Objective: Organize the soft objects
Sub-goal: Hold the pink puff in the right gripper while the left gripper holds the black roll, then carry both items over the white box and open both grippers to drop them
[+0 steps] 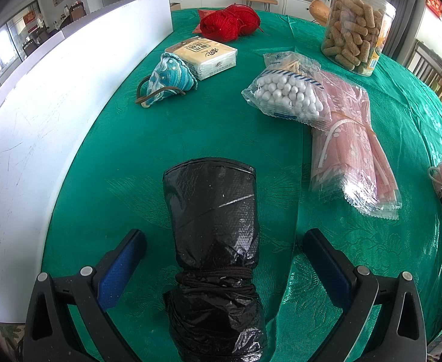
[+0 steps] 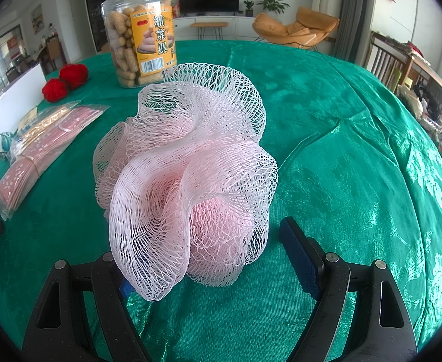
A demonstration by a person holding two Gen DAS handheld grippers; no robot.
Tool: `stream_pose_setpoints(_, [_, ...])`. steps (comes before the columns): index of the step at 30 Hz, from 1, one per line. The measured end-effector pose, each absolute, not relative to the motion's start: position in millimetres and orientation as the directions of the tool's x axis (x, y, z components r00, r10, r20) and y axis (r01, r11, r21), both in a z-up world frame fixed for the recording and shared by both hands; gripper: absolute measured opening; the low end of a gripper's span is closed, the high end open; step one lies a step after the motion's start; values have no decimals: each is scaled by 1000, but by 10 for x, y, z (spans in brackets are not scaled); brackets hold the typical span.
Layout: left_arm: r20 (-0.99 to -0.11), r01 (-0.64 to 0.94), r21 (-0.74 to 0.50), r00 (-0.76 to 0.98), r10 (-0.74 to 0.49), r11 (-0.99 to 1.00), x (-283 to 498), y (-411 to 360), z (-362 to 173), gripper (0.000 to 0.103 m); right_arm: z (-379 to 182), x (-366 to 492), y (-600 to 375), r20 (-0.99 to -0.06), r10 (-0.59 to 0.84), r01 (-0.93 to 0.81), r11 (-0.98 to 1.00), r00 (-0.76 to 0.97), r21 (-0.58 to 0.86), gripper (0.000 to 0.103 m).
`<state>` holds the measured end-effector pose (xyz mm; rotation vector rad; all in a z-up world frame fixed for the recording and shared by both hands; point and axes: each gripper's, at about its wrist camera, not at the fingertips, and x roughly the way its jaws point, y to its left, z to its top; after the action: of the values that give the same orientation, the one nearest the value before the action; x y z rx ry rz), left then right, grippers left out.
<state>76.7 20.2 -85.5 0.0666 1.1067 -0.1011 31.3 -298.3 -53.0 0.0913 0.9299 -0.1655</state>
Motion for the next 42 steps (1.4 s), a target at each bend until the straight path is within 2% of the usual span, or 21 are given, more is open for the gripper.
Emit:
stream_pose_setpoints(8, [-910,131,-3,411,-57,991,774,215,-839,103,-524,316,-2986,-805,-94,178,984,585,15,83])
stream_pose_setpoints(11, [-933,158,-18,353,-74,987,767,240,-819,103,-427,331,-3040,-845,-27,161,985,534,70,83])
stream_pose_setpoints(13, [-932,152,-31,354,-84,988,737,264,-800,103,-289,289,-3080,-838,25,155,979,546,130,83])
stream_pose_setpoints(16, [-919,152,-52,378,-107,987,714,272,-751,100,-126,367,-3063,-843,25,140,983,538,119,83])
stream_pose_setpoints(17, [-915,150,-57,388,-112,987,718,279,-736,91,-109,439,-3052,-851,25,137,984,524,114,83])
stream_pose_setpoints(18, [-914,148,-65,389,-118,987,709,271,-739,74,-107,510,-3047,-855,35,133,984,517,121,83])
stream_pose_setpoints(19, [-908,141,-53,404,-107,989,697,286,-722,65,-125,605,-3040,-860,44,129,984,509,127,83])
stream_pose_setpoints(20, [-899,136,-52,426,-106,989,678,322,-698,38,-166,707,-3033,-869,35,129,985,493,113,83])
stream_pose_setpoints(21, [-895,134,-72,429,-123,988,666,357,-685,37,-206,780,-3031,-874,23,130,987,485,98,80])
stream_pose_setpoints(22, [-891,134,-130,420,-175,982,658,419,-672,37,-223,812,-3025,-872,30,124,987,488,104,73])
stream_pose_setpoints(23, [-873,132,-206,422,-243,970,632,509,-637,37,-247,850,-3016,-878,44,113,987,477,111,30])
stream_pose_setpoints(24, [-854,130,-244,441,-276,961,591,573,-578,37,-239,854,-3003,-885,41,115,988,464,106,25])
stream_pose_setpoints(29, [-741,147,-359,556,-377,922,309,878,-187,37,193,668,-2741,-833,72,21,995,549,99,23])
stream_pose_setpoints(34, [-673,109,-441,616,-409,891,285,1257,181,37,753,681,-2109,-769,210,-151,977,603,148,23])
stream_pose_setpoints(38, [-653,-6,-412,699,-291,911,355,1922,533,37,1163,864,-1220,-713,382,-338,917,588,213,24])
stream_pose_setpoints(42, [-680,-159,-360,719,-142,919,468,2645,657,37,1370,1035,-215,-674,535,-492,823,508,283,25])
